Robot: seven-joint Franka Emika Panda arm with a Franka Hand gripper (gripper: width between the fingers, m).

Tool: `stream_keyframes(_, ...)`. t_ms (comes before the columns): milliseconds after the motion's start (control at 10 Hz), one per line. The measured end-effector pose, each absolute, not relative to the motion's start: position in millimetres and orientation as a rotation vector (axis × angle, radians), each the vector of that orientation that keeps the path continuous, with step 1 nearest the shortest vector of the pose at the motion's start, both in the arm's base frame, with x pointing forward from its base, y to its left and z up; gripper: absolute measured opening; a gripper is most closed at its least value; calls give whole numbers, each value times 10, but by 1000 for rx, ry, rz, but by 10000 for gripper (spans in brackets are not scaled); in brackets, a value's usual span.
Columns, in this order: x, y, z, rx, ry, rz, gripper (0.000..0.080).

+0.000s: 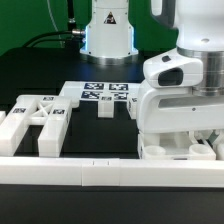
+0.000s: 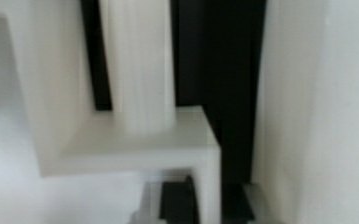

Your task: Assemble chair

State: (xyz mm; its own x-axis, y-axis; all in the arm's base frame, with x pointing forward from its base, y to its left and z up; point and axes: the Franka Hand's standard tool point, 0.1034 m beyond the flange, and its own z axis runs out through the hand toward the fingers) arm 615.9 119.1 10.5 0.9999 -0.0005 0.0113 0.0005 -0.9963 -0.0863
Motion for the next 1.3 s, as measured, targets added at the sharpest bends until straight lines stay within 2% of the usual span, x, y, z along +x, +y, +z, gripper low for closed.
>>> stream_keyframes(400, 6195, 1171, 108, -3055, -6, -26, 31)
stream_keyframes(600, 6239, 1103, 216, -3055, -42, -49, 41)
stream_keyframes(800, 6239, 1037, 358, -3055, -78, -47, 400)
stream_keyframes(900, 6247, 973, 460, -3052, -103, -49, 542)
stream_keyframes(1000, 6261, 892, 577, -3050, -159, -62, 542)
stream_keyframes(1100, 6217, 743, 726, -3047, -212, -76, 627)
stream_keyframes(1300, 6049, 546, 765, -3050, -227, -72, 645)
